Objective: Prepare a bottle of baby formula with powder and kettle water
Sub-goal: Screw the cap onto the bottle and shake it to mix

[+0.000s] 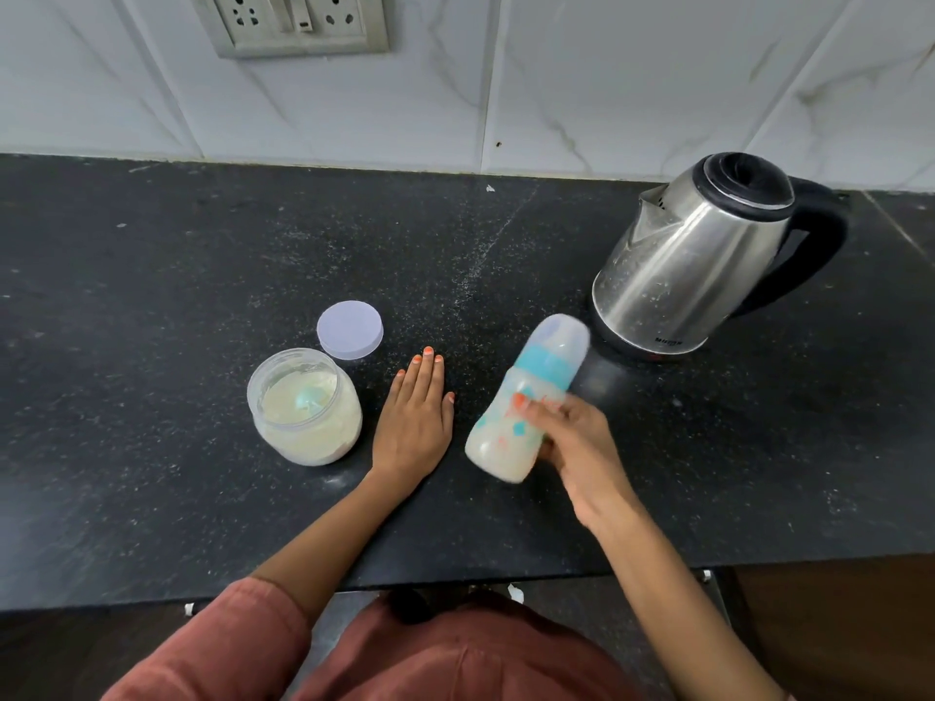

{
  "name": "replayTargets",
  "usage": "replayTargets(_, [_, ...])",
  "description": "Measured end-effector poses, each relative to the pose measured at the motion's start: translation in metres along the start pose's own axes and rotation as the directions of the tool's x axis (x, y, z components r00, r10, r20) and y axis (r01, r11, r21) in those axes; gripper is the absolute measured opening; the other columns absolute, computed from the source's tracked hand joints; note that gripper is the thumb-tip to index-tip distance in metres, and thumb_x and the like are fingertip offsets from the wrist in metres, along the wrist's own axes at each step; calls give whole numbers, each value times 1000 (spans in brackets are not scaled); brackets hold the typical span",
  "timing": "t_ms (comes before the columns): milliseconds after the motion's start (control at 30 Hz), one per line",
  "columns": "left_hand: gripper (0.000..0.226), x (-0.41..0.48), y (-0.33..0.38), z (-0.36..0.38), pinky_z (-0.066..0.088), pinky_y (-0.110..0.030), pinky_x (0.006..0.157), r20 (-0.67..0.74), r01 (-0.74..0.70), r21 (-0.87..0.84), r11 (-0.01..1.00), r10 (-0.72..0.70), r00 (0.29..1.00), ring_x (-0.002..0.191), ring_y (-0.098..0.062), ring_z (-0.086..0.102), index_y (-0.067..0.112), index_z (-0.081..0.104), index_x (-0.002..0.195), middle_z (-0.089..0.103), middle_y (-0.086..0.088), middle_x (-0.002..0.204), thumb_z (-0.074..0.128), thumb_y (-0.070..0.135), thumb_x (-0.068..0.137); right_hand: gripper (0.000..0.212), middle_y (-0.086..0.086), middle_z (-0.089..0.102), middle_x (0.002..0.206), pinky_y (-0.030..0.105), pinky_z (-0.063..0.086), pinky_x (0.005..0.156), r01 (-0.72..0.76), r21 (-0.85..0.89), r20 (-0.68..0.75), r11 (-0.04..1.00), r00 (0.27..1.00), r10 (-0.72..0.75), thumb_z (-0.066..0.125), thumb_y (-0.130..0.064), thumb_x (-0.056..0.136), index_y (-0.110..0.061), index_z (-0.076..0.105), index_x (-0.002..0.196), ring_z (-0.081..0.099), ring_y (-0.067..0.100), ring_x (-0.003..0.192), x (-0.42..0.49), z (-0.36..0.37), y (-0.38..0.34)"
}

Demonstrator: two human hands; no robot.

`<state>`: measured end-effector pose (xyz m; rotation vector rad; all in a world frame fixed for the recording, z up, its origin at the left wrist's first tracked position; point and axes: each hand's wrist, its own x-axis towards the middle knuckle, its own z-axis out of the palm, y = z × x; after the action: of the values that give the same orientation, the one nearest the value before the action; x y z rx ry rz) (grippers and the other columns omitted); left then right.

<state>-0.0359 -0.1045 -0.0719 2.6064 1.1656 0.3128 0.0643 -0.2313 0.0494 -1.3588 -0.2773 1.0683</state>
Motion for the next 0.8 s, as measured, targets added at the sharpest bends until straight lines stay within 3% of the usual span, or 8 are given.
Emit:
replayTargets(67, [66,-1,0,0,10,-35,111,-3,-6,11,1000,6,1000,139,-27,22,2,26,141,24,-14,150,5,38,89,11,-7,72,85,25,56,74,60,253,-134,966,991,-26,61,-14,83,-19,63,93,67,7,82,10,0,-8])
replayTargets(133, [69,-1,0,1,6,-33,112,3,-11,15,1000,11,1000,141,-24,16,4,20,143,18,-11,152,0,40,87,13,-6,68,92,28,54,80,114,334,-225,936,974,-38,58,-16,86,-22,59,98,65,7,86,15,1,-11])
replayTargets(333, [70,0,0,1,7,-34,112,-2,-7,17,1000,7,1000,140,-26,18,3,23,142,21,-13,151,1,39,86,17,-2,72,88,27,55,79,-36,-202,72,979,996,52,69,-8,75,-20,67,87,68,14,87,-6,1,8])
replayTargets(433, [70,0,0,1,6,-33,112,-6,-4,11,1000,4,1000,140,-25,17,3,22,142,20,-12,151,1,40,87,14,-5,73,82,25,56,75,16,58,-21,998,1000,-15,65,-9,77,-17,66,88,68,8,81,3,-2,1])
replayTargets(533, [70,-1,0,1,5,-33,112,-6,-8,15,1000,8,1000,141,-24,15,4,20,143,18,-12,152,0,40,87,13,-6,68,92,26,54,79,114,322,-206,940,977,-48,59,-13,86,-21,60,97,65,7,86,14,2,-5])
replayTargets(600, [71,0,0,1,4,-32,112,2,-10,17,1000,10,1000,141,-23,13,5,18,143,16,-11,152,-2,41,86,16,-5,68,96,28,53,82,102,233,-184,967,981,-59,60,-13,84,-22,60,97,65,6,88,12,4,-1])
replayTargets(733, [70,0,-1,1,5,-33,111,5,-4,12,1000,4,1000,140,-25,16,3,21,142,19,-12,151,1,40,86,20,-4,73,90,27,55,79,-41,-132,33,990,998,46,69,-9,75,-20,66,91,68,9,85,-4,3,8])
replayTargets(800, [69,0,-1,1,6,-33,111,5,-2,7,1000,2,1000,140,-26,18,3,23,142,21,-13,151,3,39,87,21,-7,73,81,25,55,75,-13,-52,6,999,1000,13,68,-8,75,-18,66,93,69,7,80,-1,0,2])
